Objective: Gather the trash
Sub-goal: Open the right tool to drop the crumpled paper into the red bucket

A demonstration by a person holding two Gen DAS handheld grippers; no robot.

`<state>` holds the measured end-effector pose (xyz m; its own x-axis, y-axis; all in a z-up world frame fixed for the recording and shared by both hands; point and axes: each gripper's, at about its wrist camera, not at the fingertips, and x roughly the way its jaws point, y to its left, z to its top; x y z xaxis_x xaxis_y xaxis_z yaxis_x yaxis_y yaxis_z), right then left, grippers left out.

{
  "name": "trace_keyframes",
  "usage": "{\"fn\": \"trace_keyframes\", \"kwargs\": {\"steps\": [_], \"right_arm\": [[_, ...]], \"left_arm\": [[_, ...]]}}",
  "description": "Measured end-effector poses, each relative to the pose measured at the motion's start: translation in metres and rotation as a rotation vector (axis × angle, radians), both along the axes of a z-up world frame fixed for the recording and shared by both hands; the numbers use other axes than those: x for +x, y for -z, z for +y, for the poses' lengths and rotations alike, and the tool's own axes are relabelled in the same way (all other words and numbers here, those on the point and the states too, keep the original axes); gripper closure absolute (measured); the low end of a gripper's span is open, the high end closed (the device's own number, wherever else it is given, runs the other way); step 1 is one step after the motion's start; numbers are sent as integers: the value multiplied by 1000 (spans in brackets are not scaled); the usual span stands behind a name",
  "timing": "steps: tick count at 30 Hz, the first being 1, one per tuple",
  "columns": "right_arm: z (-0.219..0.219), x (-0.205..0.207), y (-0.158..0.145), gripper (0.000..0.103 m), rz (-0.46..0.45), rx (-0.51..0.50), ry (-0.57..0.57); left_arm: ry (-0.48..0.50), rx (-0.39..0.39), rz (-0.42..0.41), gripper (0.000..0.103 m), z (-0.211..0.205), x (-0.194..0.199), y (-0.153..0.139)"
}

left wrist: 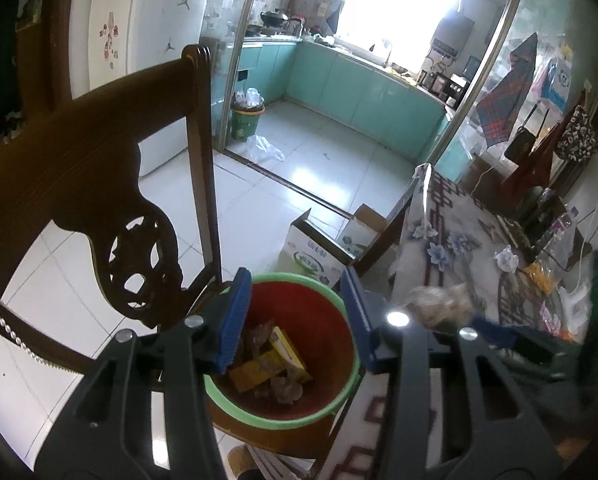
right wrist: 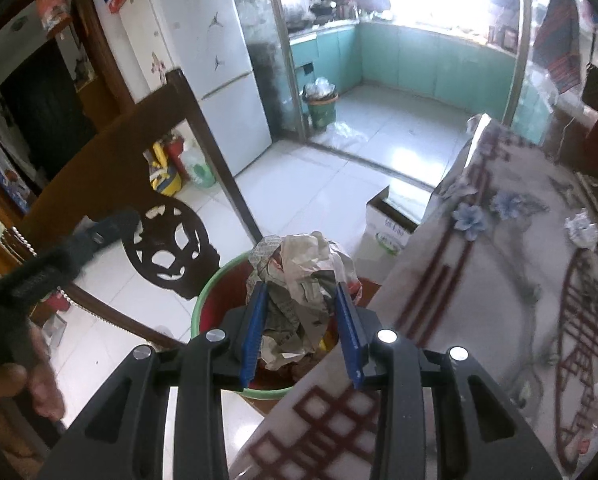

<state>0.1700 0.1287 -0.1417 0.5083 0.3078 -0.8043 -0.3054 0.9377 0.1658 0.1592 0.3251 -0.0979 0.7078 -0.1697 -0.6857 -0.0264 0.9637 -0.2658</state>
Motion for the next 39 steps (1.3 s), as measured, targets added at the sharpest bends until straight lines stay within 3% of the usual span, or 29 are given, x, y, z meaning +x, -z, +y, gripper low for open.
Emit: {"fn": "trace_keyframes", "kwargs": {"steps": [2,4,13,22,31,39], "right_arm": [[2,5,7,56,7,19,11],[5,8,9,48,0,20,17],[1,-1,-10,43,-37,12,17],[-51,-36,-49,40,-141,-16,95],[-152,-86,-60,36,-157,-38,205],[-300,-122,-43,35,-31,-111,282]], "left_arm": [[-3,6,-11,57,2,0,-2],[-11,6,-21,48,6,0,-5],[-8,-5,-26,48,4,-2,-7],[77,-9,-42,46,-43,-7,-14],[198,-13,-62,38,-144,-35,-20],[284,-38,-27,33,-240,-92,-12]]}}
